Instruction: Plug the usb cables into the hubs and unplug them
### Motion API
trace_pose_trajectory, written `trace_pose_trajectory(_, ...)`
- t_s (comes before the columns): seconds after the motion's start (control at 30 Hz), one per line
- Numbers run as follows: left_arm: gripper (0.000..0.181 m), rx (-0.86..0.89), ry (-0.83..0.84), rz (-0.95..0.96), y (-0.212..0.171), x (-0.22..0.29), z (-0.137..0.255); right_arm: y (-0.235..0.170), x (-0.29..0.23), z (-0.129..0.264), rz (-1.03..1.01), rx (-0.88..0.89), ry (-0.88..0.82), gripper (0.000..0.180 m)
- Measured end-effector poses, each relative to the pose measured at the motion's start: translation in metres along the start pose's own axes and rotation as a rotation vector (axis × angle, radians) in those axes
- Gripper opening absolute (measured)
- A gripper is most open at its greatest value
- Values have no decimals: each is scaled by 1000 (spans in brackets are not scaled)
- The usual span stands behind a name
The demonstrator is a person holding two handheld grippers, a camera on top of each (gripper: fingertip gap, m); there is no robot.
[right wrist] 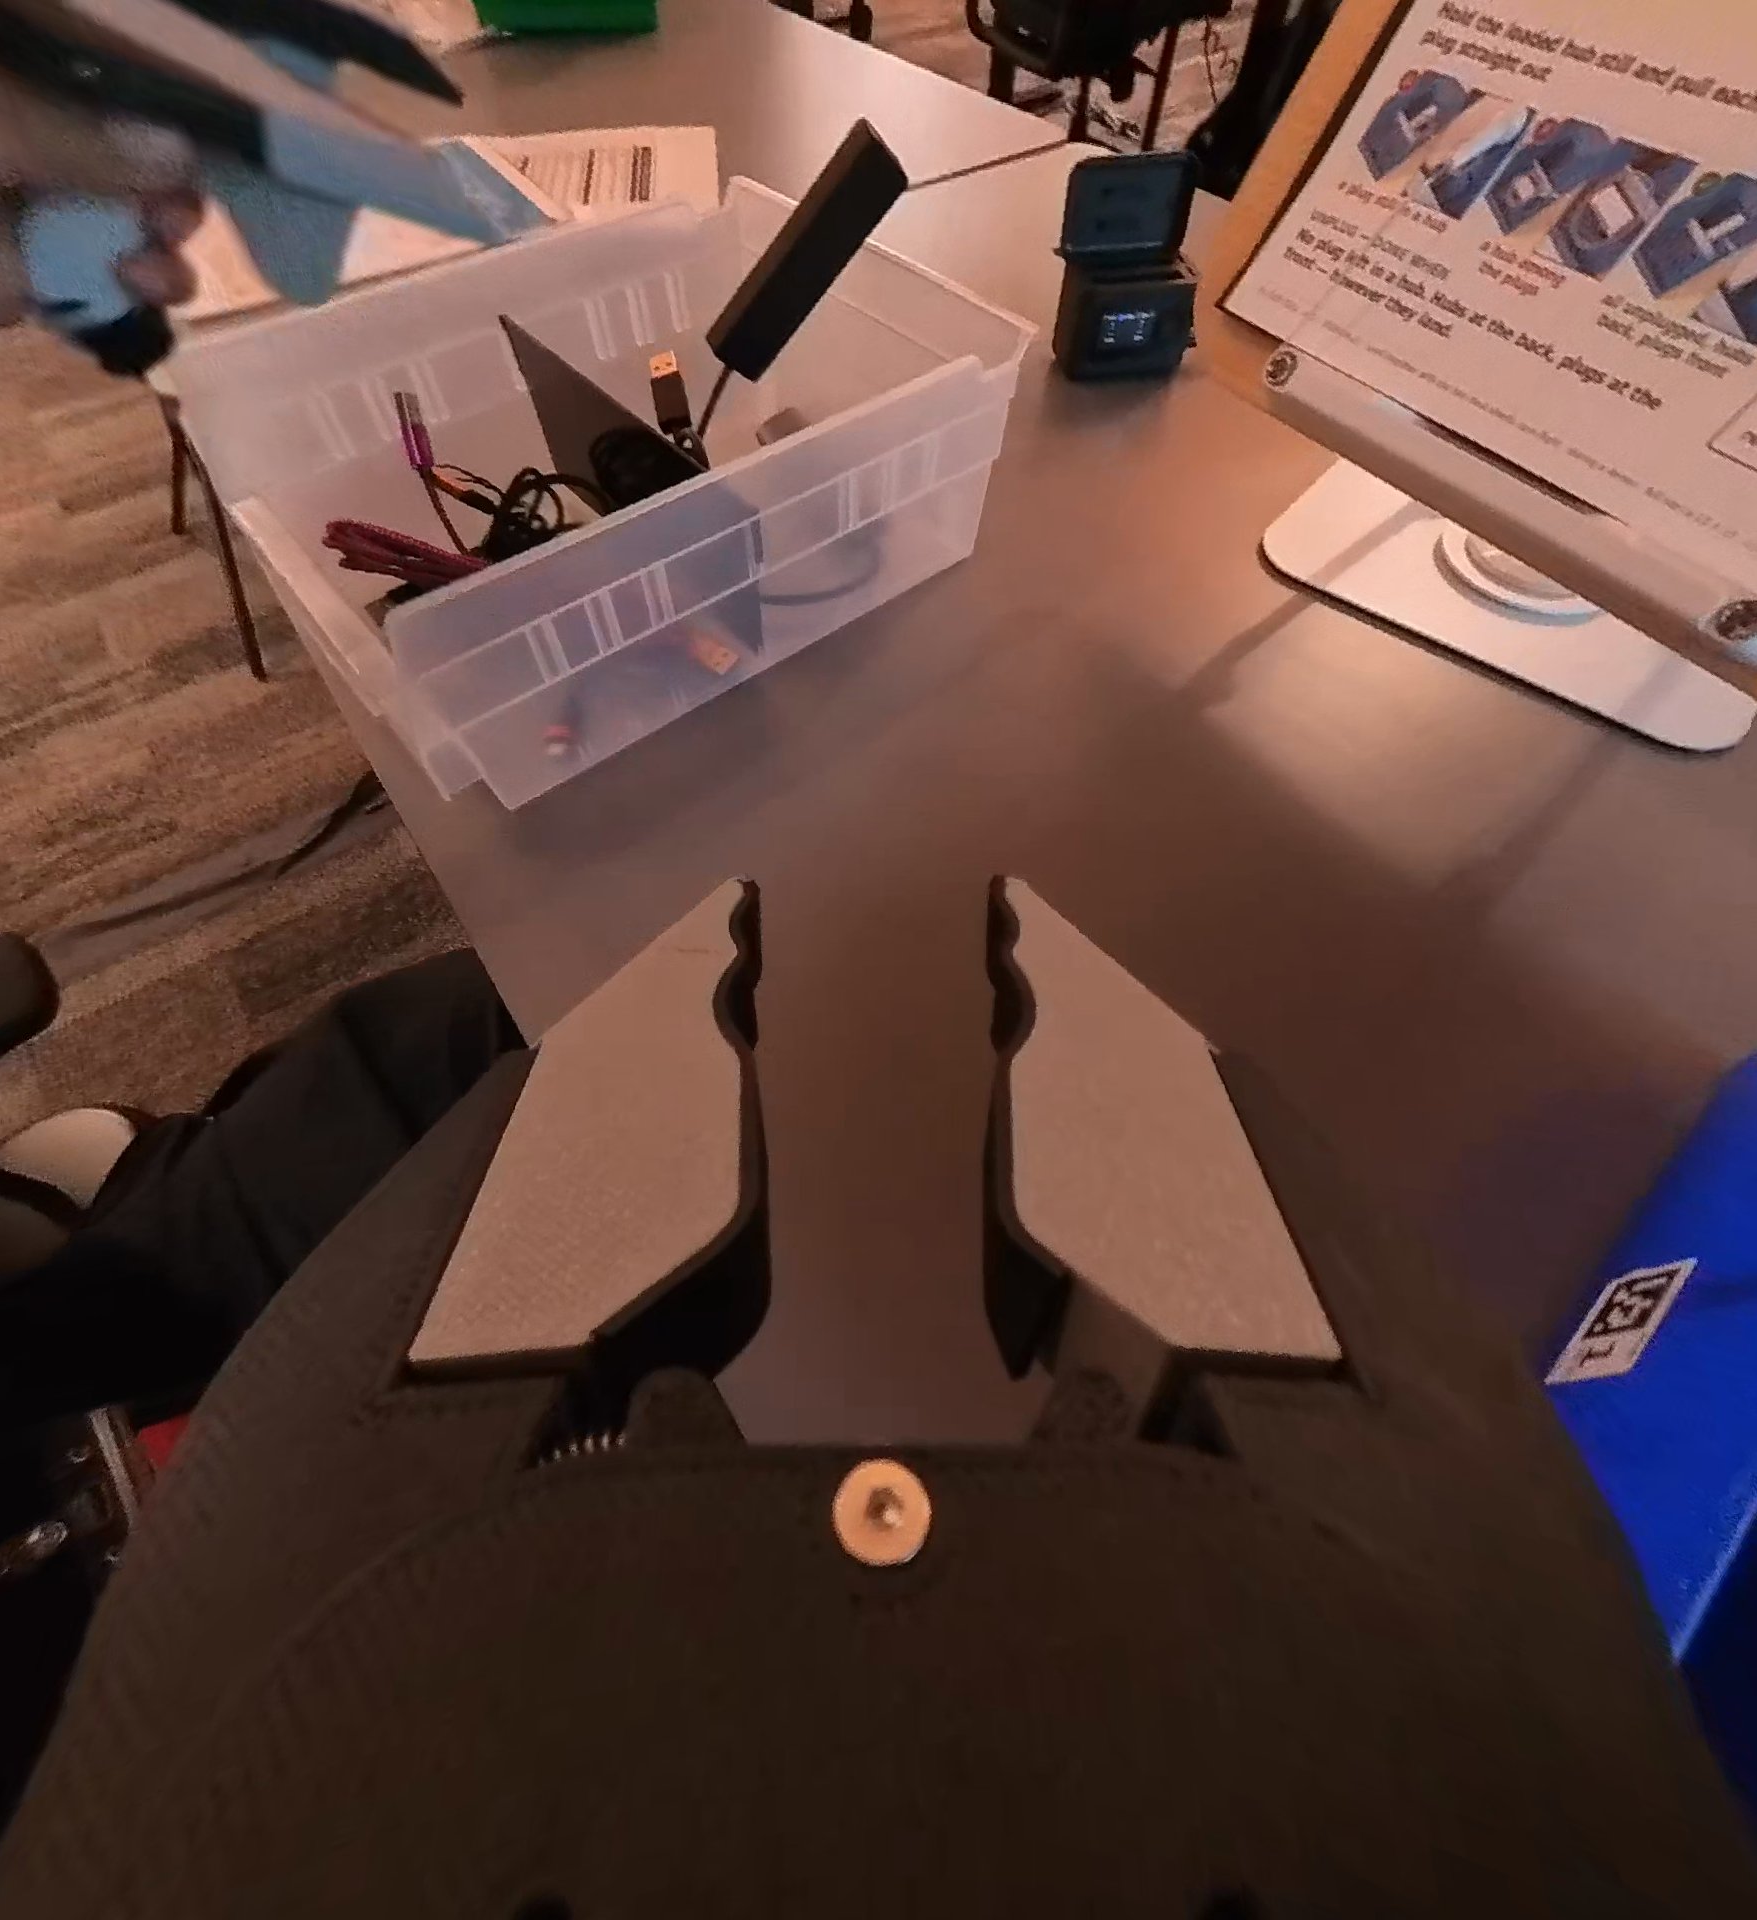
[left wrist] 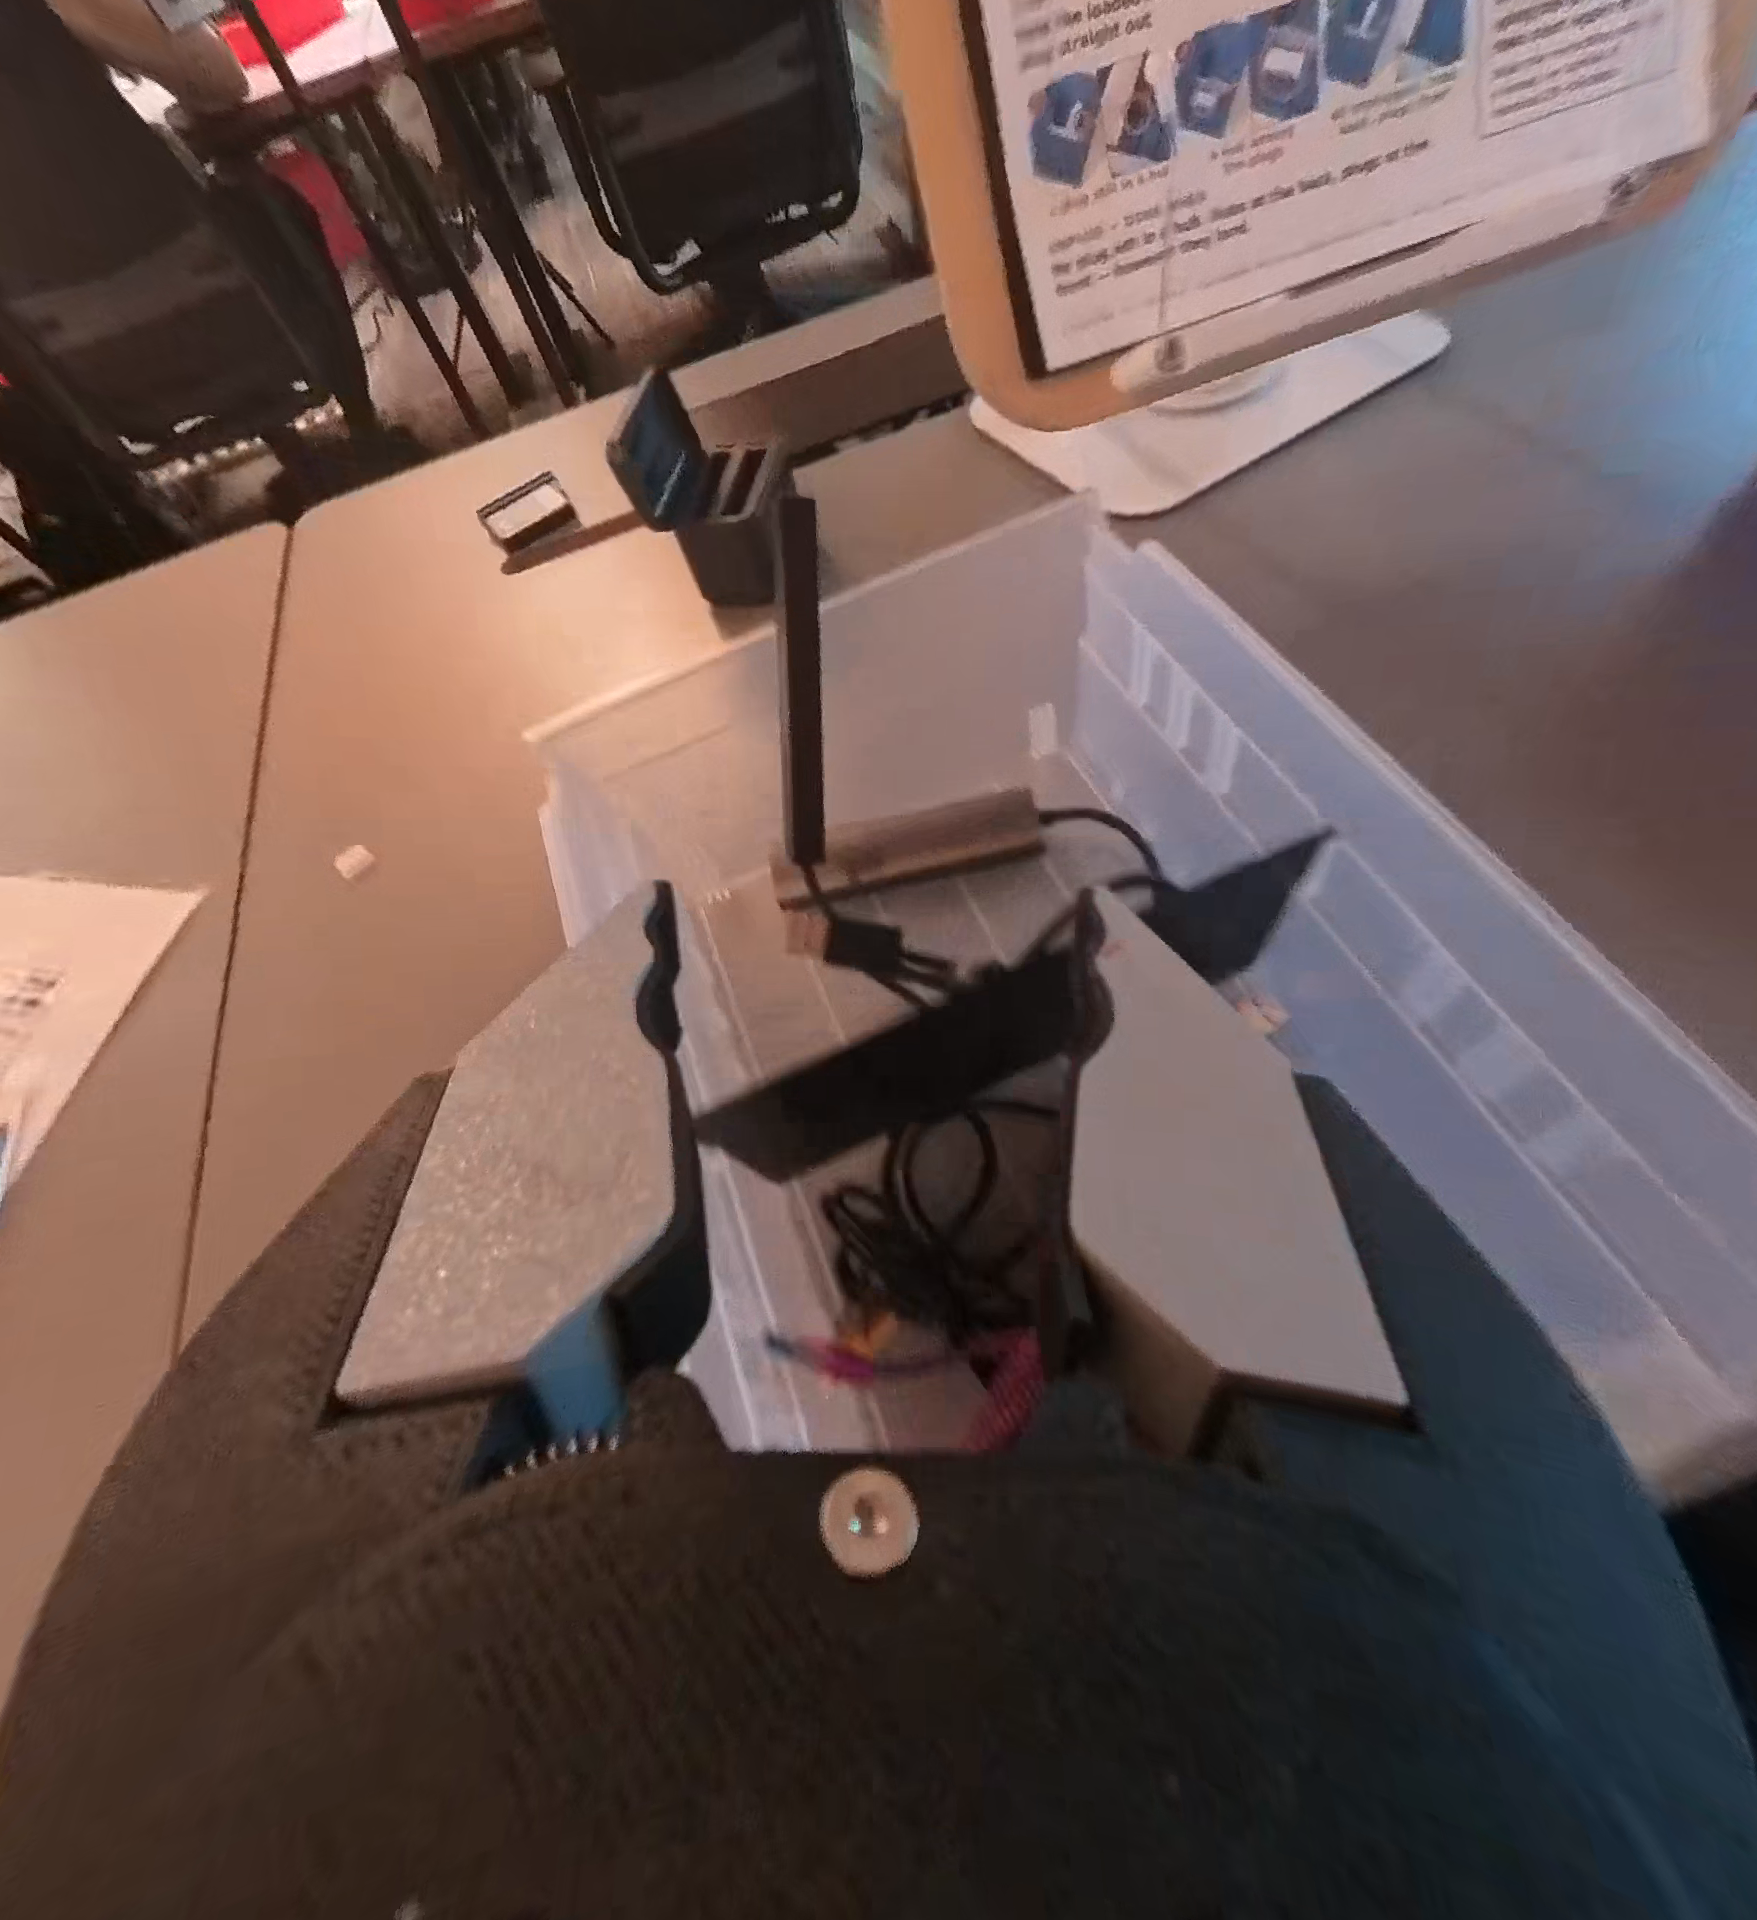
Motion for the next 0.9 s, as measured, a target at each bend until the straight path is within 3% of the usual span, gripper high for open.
trace_pose_trajectory(0.17,67,-206,-23,-53,35,-12,-77,-9,5,2,-29,-23,-29,41)
trace_pose_trajectory(0.33,53,-402,23,-97,34,-14,-140,-17,10,8,-46,-35,-55,41)
trace_pose_trajectory(0.4,9,-443,56,-87,30,-19,-154,-20,13,11,-60,-32,-61,41)
trace_pose_trajectory(0.43,8,-443,49,-81,30,-19,-157,-22,14,13,-65,-30,-63,41)
trace_pose_trajectory(0.6,8,-340,160,-151,41,-20,-137,-26,14,27,-71,-12,-81,40)
trace_pose_trajectory(0.73,8,-149,235,-166,73,-23,-89,-25,8,37,-63,8,-90,40)
trace_pose_trajectory(0.9,8,51,182,-202,121,8,-21,-20,-6,48,-32,36,-99,39)
Point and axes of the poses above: each gripper's, where its closed fingertips meet, z back along the fingers, y out of its top, x = y × z across the jaws, the point moved 9 cm from there along z, back along the fingers, and after that the axes turned 13 degrees about -x, right-handed, at the moved point
